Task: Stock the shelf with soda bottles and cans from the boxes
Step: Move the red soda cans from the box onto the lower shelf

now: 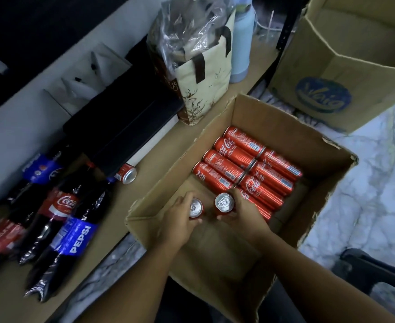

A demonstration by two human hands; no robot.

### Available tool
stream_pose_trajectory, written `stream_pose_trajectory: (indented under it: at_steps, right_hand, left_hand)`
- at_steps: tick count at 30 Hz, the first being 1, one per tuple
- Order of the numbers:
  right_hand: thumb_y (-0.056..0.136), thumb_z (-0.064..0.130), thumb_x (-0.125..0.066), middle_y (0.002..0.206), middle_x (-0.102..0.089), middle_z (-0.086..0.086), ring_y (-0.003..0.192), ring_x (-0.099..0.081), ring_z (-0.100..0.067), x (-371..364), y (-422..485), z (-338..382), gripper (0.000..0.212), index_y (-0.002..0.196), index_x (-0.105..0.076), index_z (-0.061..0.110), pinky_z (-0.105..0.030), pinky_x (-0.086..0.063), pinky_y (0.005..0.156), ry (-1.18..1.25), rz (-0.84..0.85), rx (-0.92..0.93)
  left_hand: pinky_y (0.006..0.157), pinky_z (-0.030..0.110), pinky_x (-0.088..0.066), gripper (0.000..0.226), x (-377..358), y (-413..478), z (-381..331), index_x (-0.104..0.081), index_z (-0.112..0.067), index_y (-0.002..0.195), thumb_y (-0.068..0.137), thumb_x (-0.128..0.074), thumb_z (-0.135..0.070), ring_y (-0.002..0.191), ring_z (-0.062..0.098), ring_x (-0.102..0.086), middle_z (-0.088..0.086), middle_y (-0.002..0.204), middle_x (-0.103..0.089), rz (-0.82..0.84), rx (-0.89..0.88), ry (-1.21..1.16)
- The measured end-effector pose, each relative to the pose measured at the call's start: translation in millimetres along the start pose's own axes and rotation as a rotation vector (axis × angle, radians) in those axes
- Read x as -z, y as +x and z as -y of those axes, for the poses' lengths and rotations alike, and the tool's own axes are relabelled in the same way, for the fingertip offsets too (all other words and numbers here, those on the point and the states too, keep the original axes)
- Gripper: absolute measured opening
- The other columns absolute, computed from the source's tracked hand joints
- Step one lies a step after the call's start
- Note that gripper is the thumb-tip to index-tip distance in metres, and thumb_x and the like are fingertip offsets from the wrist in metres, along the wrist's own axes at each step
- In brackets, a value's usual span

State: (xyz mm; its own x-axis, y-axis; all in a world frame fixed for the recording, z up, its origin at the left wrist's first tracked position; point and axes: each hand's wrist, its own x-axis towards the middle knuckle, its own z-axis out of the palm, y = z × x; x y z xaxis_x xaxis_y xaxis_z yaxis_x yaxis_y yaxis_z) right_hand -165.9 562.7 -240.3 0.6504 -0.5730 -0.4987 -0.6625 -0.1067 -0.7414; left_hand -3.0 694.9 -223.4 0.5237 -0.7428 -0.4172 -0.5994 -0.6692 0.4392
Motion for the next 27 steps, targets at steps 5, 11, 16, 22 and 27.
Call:
stream_pose_trajectory:
  at_steps: [5, 11, 16, 22, 27]
  right_hand:
    - [0.080, 0.041, -0.084, 0.132, -0.064, 0.010, 0.119, -0.063, -0.012, -5, -1, -6, 0.070, 0.138, -0.046, 0.033, -0.040, -0.053, 0.103, 0.000, 0.001, 0.072]
    - [0.081, 0.029, -0.085, 0.132, -0.062, 0.013, 0.124, -0.060, -0.011, -12, -11, 4, 0.073, 0.144, -0.048, 0.025, -0.027, -0.048, 0.106, 0.022, -0.040, 0.180]
    - [0.082, 0.023, -0.085, 0.125, -0.061, 0.020, 0.118, -0.056, 0.001, 6, -53, 47, 0.077, 0.147, -0.044, 0.026, 0.001, -0.038, 0.091, 0.076, -0.184, 0.312]
    - [0.082, 0.029, -0.084, 0.113, -0.068, 0.027, 0.109, -0.061, 0.010, 26, -148, 138, 0.054, 0.128, -0.056, 0.039, -0.024, -0.053, 0.096, 0.092, -0.256, 0.618]
    - [0.087, 0.031, -0.079, 0.111, -0.068, 0.025, 0.106, -0.061, 0.012, 27, -242, 222, 0.052, 0.132, -0.054, 0.039, -0.020, -0.053, 0.094, 0.118, -0.225, 0.845]
  left_hand:
    - [0.087, 0.022, -0.042, 0.068, -10, 2, 4, -0.048, -0.032, 0.134, 0.078, -0.086, -0.030, 0.114, 0.016, -0.059, -0.007, 0.126, -0.063, -0.025, 0.025, -0.097]
    - [0.093, 0.032, -0.050, 0.070, 0, -14, 6, -0.045, -0.038, 0.134, 0.077, -0.085, -0.032, 0.110, 0.017, -0.064, -0.006, 0.118, -0.069, -0.128, 0.024, -0.229]
    - [0.088, 0.011, -0.046, 0.072, 48, -60, 2, -0.044, -0.038, 0.131, 0.075, -0.089, -0.028, 0.096, -0.011, -0.060, -0.018, 0.110, -0.067, -0.235, -0.046, -0.353]
    - [0.099, 0.028, -0.051, 0.064, 127, -165, -16, -0.053, -0.043, 0.128, 0.075, -0.088, -0.036, 0.103, -0.007, -0.063, -0.021, 0.117, -0.068, -0.451, -0.252, -0.448]
    - [0.093, 0.020, -0.049, 0.055, 196, -279, -35, -0.057, -0.044, 0.129, 0.083, -0.083, -0.029, 0.108, -0.004, -0.064, -0.023, 0.116, -0.070, -0.653, -0.403, -0.501]
